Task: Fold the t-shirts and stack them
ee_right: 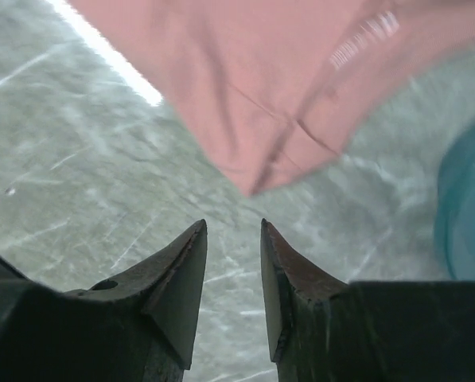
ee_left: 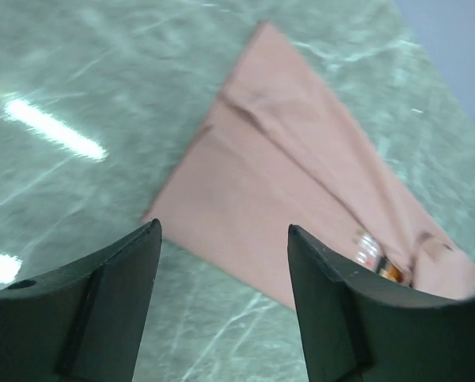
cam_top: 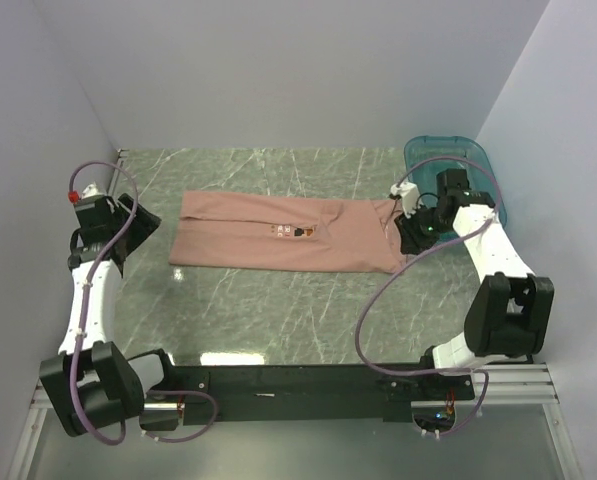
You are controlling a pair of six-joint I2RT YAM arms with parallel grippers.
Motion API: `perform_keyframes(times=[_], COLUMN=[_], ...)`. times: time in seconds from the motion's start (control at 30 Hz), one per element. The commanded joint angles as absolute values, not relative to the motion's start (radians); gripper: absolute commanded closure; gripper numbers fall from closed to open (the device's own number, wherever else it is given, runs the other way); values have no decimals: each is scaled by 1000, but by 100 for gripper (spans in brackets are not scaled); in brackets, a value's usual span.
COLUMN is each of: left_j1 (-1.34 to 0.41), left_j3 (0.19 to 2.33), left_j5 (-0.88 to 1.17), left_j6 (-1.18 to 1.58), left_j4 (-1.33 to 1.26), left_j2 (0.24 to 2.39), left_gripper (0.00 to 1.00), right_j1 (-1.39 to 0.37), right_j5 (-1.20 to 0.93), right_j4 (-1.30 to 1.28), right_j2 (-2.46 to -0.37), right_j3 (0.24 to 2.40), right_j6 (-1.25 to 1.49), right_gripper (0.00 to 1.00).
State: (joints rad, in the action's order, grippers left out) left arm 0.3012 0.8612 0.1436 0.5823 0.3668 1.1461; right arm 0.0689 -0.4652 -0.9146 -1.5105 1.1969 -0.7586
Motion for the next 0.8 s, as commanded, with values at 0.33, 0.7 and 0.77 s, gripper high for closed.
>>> perform_keyframes(times=[0.33,0.7,0.77], left_j1=[285,206,195], left_j3=[1072,1532,1583], left_j5=[382,272,242], left_j6=[534,494,486], left_j4=[253,451,465], left_j2=[1562,2002,2055], left_gripper=[42,52,50], right_j1=[-368,-356,-356], right_j5=[-681,-641,-646], right_j4=[-614,-578,-586], right_j2=[-1333,-1336,-1347], right_j3=[992,954,959], right_j6=[-841,-810,-808], right_gripper=[56,57,57])
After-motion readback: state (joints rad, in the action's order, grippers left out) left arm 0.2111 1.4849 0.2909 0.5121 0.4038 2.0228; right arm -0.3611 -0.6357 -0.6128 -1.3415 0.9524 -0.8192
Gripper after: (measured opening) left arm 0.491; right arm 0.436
